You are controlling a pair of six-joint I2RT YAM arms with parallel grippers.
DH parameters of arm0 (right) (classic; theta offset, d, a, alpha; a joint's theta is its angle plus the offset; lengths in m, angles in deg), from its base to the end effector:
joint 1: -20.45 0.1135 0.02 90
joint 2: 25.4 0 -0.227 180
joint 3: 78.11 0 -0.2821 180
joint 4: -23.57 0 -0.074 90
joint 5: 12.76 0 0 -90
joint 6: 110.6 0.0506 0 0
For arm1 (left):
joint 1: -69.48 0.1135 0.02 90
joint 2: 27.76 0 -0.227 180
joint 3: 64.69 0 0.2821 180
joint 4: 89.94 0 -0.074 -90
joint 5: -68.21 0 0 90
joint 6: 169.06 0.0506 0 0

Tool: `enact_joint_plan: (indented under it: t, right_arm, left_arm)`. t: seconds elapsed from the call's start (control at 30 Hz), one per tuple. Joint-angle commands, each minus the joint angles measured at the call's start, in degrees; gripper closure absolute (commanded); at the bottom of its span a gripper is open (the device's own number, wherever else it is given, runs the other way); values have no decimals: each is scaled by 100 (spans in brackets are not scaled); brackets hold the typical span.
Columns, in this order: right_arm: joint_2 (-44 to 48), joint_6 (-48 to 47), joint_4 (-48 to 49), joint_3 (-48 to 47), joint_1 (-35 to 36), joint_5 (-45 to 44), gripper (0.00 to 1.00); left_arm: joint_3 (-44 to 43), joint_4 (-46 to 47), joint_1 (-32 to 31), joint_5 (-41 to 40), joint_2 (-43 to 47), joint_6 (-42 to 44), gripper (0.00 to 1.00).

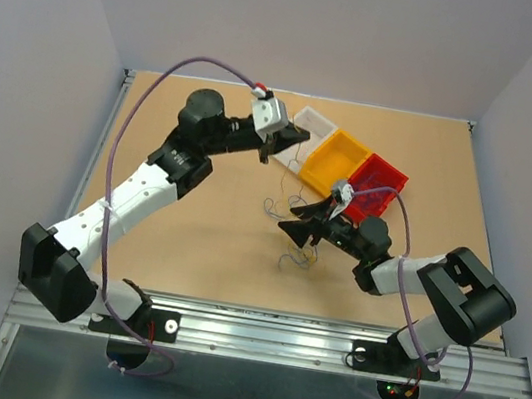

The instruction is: Untangle the cables

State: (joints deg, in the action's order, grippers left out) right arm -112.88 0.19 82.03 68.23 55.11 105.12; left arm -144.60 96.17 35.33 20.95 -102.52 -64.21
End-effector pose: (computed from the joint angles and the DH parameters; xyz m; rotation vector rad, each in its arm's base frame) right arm 0.2291 0.1872 0.1222 -0.6028 1.4918 1.1252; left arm 0.2706 -0.2251 0.3795 1.1294 0.9479 -0.7853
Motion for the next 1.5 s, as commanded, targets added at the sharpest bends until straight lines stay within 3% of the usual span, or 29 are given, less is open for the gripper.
enact_joint_plan:
  t: [0.0, 0.1, 0.2, 0.3, 0.57, 0.73, 0.9, 1.23, 1.47]
  right_arm:
    - [-426, -146, 555, -348, 94, 261, 34]
    - [-708, -155, 555, -480, 103, 244, 37]
    - [-954, -120, 555, -603, 112, 209, 57]
    - [-955, -111, 555, -604, 112, 227, 62]
    - [-174, -234, 537, -24, 112, 60, 60]
    - [450, -304, 485, 380, 112, -106, 55]
    - [1065, -260, 195, 662, 112, -686, 55]
    - [2472, -252, -1334, 829, 112, -1575, 86]
    - [3325, -225, -1765, 1066, 112, -1891, 91]
  left_arm:
    - [-1083, -204, 277, -257, -117, -167, 100]
    - [-1769, -450, 339, -424, -258, -132, 100]
    - [-2305, -512, 339, -749, -363, -88, 100]
    - [-2771, -538, 339, -1091, -504, -9, 100]
    - [-3930, -793, 383, -1979, -1452, 299, 100]
    - [-4538, -863, 506, -2094, -2163, 351, 100]
    - [-4750, -829, 559, -2244, -2639, 396, 100]
    - [-4434, -161, 796, -2112, -3501, 97, 100]
    - [-4232, -143, 796, -2085, -4133, 88, 100]
